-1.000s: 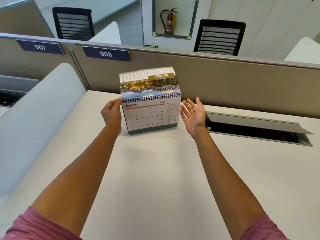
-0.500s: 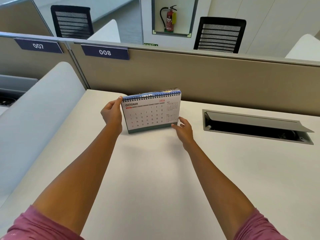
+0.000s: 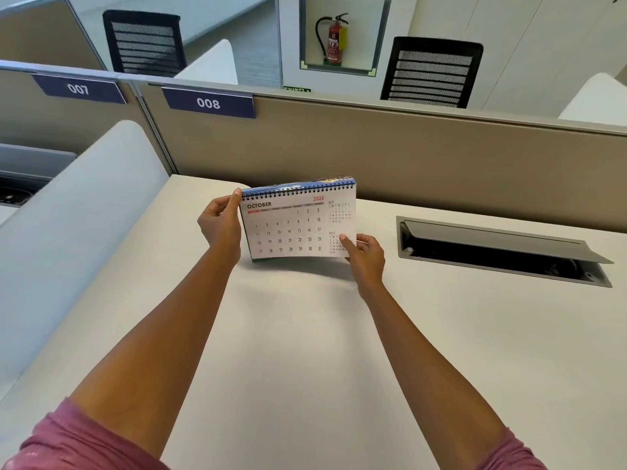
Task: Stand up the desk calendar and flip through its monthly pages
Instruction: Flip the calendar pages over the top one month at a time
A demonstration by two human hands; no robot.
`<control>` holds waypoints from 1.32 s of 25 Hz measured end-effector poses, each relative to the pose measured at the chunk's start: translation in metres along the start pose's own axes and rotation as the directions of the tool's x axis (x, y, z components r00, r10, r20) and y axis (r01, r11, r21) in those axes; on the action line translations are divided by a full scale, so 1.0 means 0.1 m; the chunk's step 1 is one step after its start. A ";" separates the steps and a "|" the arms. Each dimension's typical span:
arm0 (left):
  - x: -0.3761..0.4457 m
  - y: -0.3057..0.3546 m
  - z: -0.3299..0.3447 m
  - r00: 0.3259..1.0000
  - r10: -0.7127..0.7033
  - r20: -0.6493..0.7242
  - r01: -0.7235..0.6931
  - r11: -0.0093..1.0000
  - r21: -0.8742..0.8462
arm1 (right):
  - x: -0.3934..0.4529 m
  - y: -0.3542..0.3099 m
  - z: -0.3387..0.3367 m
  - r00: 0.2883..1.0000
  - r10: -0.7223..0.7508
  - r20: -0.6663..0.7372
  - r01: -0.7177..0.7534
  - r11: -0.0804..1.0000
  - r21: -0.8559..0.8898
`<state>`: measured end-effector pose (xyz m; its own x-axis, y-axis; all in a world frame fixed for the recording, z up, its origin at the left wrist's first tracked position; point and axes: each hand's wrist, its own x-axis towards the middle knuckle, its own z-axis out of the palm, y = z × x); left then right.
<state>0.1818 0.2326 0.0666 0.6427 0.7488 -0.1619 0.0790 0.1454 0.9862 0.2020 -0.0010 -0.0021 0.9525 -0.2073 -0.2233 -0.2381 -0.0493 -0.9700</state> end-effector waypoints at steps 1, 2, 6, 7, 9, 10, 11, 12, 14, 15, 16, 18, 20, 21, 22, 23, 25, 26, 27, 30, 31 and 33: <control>-0.01 0.00 0.00 1.000 -0.001 0.000 0.001 1.000 -0.016 | 0.00 -0.02 -0.01 0.999 -0.010 0.035 0.010 1.000 0.004; -0.02 0.00 0.01 1.000 -0.008 0.002 0.008 0.999 -0.040 | 0.00 -0.05 -0.01 0.997 -0.028 0.067 0.028 1.000 -0.002; -0.04 -0.01 0.00 0.999 -0.042 0.012 0.043 0.997 -0.069 | 0.02 -0.18 -0.04 0.983 -0.070 0.167 0.062 0.997 0.048; -0.04 0.00 0.00 0.999 -0.047 0.010 0.048 0.996 -0.071 | 0.03 -0.22 -0.05 0.980 -0.064 0.187 0.054 0.997 0.058; -0.05 0.00 0.00 0.998 -0.062 0.012 0.063 0.995 -0.078 | 0.02 -0.29 -0.07 0.971 -0.033 0.239 0.017 0.998 0.068; -0.05 0.02 0.00 0.997 -0.071 0.015 0.072 0.994 -0.083 | 0.01 -0.33 -0.09 0.962 -0.003 0.272 -0.019 0.997 0.078; -0.05 0.03 0.00 0.997 -0.081 0.015 0.082 0.993 -0.089 | 0.00 -0.38 -0.11 0.951 0.032 0.309 -0.063 0.994 0.091; -0.06 0.05 0.00 0.996 -0.093 0.013 0.094 0.991 -0.097 | -0.01 -0.43 -0.14 0.934 0.066 0.350 -0.106 0.989 0.099; -0.05 0.09 -0.01 0.993 -0.119 0.015 0.120 0.986 -0.118 | -0.01 -0.55 -0.20 0.889 0.102 0.447 -0.175 0.977 0.125; -0.04 0.10 -0.02 0.991 -0.129 0.022 0.130 0.983 -0.127 | -0.01 -0.62 -0.23 0.860 0.101 0.499 -0.209 0.964 0.164; -0.02 0.12 -0.03 0.990 -0.134 0.033 0.138 0.981 -0.135 | 0.00 -0.70 -0.27 0.832 0.093 0.547 -0.248 0.944 0.216; -0.01 0.13 -0.06 0.989 -0.138 0.059 0.146 0.977 -0.153 | 0.01 -0.87 -0.32 0.777 0.076 0.624 -0.331 0.894 0.303; -0.02 0.12 -0.06 0.989 -0.129 0.072 0.139 0.977 -0.164 | 0.03 -1.03 -0.33 0.718 0.049 0.694 -0.394 0.851 0.347; -0.04 0.12 -0.06 0.990 -0.120 0.072 0.130 0.977 -0.169 | 0.04 -1.11 -0.32 0.700 0.030 0.714 -0.403 0.842 0.360; -0.06 0.12 -0.05 0.991 -0.113 0.070 0.123 0.977 -0.176 | 0.04 -1.17 -0.29 0.696 0.012 0.718 -0.393 0.843 0.366; -0.08 0.12 -0.04 0.992 -0.109 0.069 0.120 0.975 -0.185 | 0.05 -1.23 -0.26 0.704 -0.001 0.710 -0.370 0.853 0.368; -0.10 0.13 -0.03 0.992 -0.108 0.064 0.118 0.975 -0.190 | 0.07 -1.32 -0.17 0.724 -0.023 0.690 -0.314 0.879 0.359; -0.10 0.13 -0.02 0.993 -0.104 0.063 0.114 0.976 -0.186 | 0.08 -1.36 -0.13 0.728 -0.032 0.685 -0.292 0.889 0.352; -0.10 0.13 -0.02 0.994 -0.095 0.062 0.104 0.978 -0.180 | 0.10 -1.39 -0.09 0.734 -0.039 0.678 -0.274 0.896 0.348; -0.10 0.11 0.01 0.997 -0.037 0.065 0.045 0.989 -0.138 | 0.17 -1.45 -0.01 0.760 -0.046 0.649 -0.235 0.911 0.340; -0.09 0.11 0.01 0.998 -0.016 0.065 0.023 0.993 -0.116 | 0.19 -1.45 0.02 0.767 -0.045 0.640 -0.225 0.915 0.335; -0.07 0.09 0.02 0.998 0.017 0.064 -0.014 0.998 -0.055 | 0.23 -1.45 0.04 0.783 -0.044 0.620 -0.206 0.923 0.326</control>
<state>0.1802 0.2274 0.0765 0.6914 0.7084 -0.1423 0.0281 0.1705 0.9850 0.2591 0.0054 0.1327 0.8742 0.4461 -0.1918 -0.3543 0.3159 -0.8802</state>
